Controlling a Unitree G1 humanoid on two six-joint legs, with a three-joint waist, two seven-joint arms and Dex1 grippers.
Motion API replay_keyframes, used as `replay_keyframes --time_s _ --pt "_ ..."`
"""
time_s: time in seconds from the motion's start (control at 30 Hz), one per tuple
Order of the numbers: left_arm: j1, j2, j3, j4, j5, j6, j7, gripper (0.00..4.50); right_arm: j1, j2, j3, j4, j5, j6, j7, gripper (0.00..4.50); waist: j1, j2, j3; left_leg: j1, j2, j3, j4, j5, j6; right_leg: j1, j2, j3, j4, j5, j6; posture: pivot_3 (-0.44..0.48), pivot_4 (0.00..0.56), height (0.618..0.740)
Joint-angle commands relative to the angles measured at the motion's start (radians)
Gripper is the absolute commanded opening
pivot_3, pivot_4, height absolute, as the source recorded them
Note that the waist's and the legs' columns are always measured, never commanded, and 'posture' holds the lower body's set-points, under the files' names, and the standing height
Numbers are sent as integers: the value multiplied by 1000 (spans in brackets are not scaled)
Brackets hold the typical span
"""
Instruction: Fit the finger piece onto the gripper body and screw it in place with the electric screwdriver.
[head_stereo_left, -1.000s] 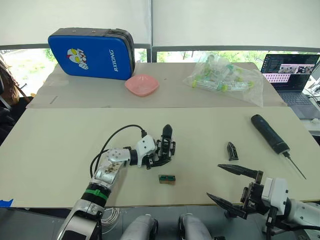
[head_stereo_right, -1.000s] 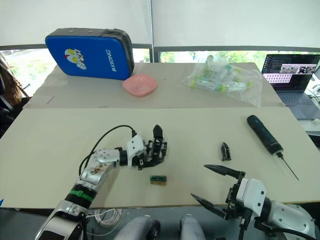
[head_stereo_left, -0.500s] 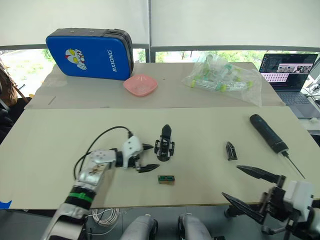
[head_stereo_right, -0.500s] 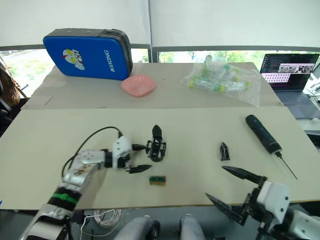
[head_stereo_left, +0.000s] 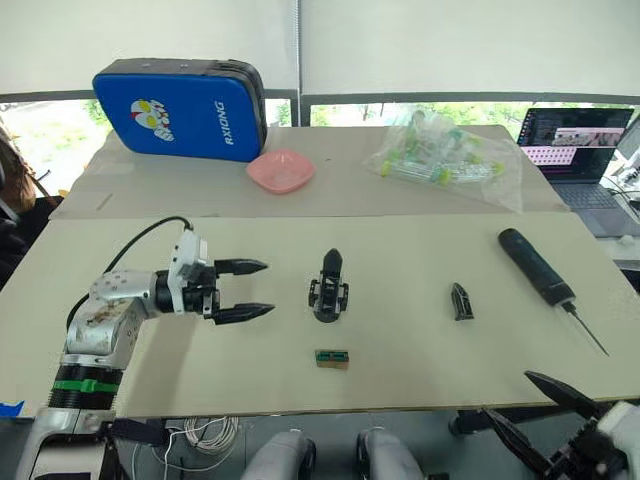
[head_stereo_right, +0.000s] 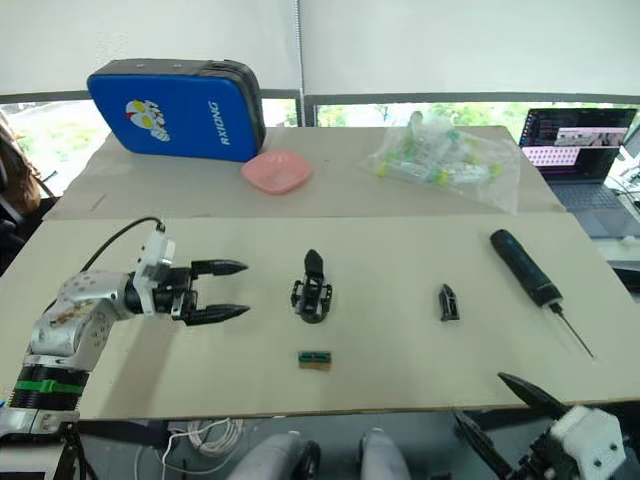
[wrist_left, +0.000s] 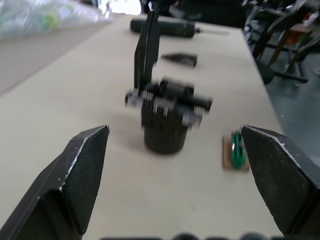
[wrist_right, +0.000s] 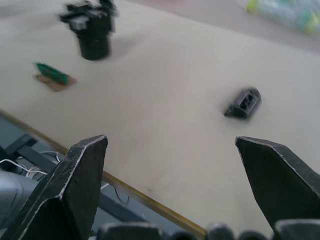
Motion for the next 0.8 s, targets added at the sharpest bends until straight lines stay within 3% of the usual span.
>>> replay_keyframes --time_s 0.03,0.17,0.27,0.4,0.47,0.57,0.8 --pt "-21 -12 27 -56 -41 19 27 4437 -110 -127 -57 -113 109 328 -191 4500 -3 0 0 0 0 0 0 0 -1 0 0 0 1 0 0 0 150 740" --pt "-26 -36 12 -66 -8 -24 52 4437 -432 -326 -21 -68 327 722 -397 4500 -2 -1 1 -2 1 0 0 1 -2 2 0 -1 0 2 -3 0 150 740" --pt "-27 -49 4 -71 5 -42 63 4437 -668 -392 45 37 418 982 -517 4500 2 -3 2 -3 2 0 0 2 -3 2 -1 -3 -2 3 -3 0 150 740" --pt "-38 -72 4 -87 8 -58 89 4437 -971 -344 141 170 422 1240 -658 4500 16 -4 2 -7 2 0 0 1 -1 0 -1 -5 -4 8 -12 0 150 740" --pt "-30 -73 4 -107 5 -51 95 4437 -1103 -255 146 228 394 1377 -718 4500 21 -5 2 -10 1 0 0 1 0 -3 -1 -4 -4 9 -12 0 150 740" --pt "-16 -68 9 -129 0 -43 99 4437 -1199 -176 172 291 351 1440 -786 4500 23 -5 2 -14 1 0 1 2 1 -7 -1 -4 -4 10 -12 0 150 740" --pt "23 -55 28 -188 -15 -22 124 4437 -1227 -134 257 380 264 1440 -840 4500 23 -5 1 -16 -1 1 1 6 1 -9 -2 -3 -4 10 -11 0 150 740"
